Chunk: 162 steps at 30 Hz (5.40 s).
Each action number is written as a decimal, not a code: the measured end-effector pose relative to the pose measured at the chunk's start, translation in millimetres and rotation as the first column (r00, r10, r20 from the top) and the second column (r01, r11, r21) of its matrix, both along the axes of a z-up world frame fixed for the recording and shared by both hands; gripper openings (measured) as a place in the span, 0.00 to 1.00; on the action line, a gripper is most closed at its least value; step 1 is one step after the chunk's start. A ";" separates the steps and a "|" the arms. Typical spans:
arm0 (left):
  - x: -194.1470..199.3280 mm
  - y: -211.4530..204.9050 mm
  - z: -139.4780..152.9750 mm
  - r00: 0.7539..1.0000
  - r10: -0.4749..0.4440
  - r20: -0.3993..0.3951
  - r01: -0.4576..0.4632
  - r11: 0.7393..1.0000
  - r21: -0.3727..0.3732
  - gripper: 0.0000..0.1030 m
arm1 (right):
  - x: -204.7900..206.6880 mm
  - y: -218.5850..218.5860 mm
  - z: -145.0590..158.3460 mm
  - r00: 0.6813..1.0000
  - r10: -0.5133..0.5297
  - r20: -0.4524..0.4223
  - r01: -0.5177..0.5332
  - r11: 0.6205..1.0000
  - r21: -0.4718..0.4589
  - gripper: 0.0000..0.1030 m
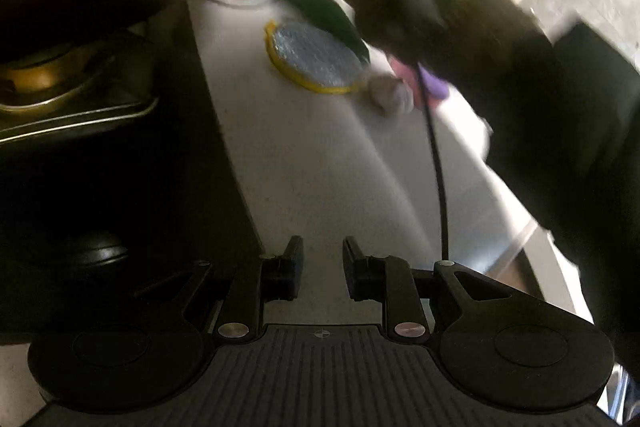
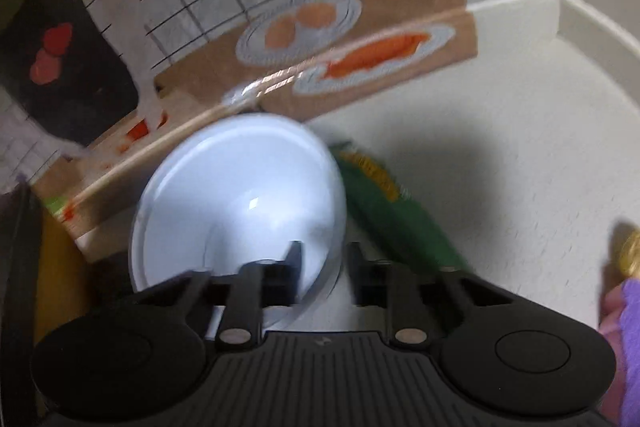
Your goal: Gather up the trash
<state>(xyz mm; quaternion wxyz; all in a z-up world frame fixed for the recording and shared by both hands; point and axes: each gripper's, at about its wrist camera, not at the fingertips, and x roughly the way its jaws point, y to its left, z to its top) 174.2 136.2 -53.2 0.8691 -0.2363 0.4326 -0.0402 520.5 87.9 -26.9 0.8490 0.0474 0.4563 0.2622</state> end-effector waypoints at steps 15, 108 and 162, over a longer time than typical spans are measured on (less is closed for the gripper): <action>23.6 -12.3 24.7 0.993 0.025 0.119 -0.019 0.998 -0.053 0.24 | -112.0 -158.6 36.9 0.999 0.040 -0.018 -0.040 0.999 -0.012 0.07; 6.4 11.8 -5.7 0.994 -0.061 0.091 0.063 0.998 -0.015 0.14 | -228.5 -209.5 -1.7 0.946 -0.223 0.235 0.268 0.946 -0.183 0.52; 65.4 -319.4 -299.5 0.734 -0.470 -0.491 0.574 0.815 0.077 0.13 | -475.1 -518.4 -194.1 0.598 -0.801 0.018 0.772 0.569 -0.283 0.52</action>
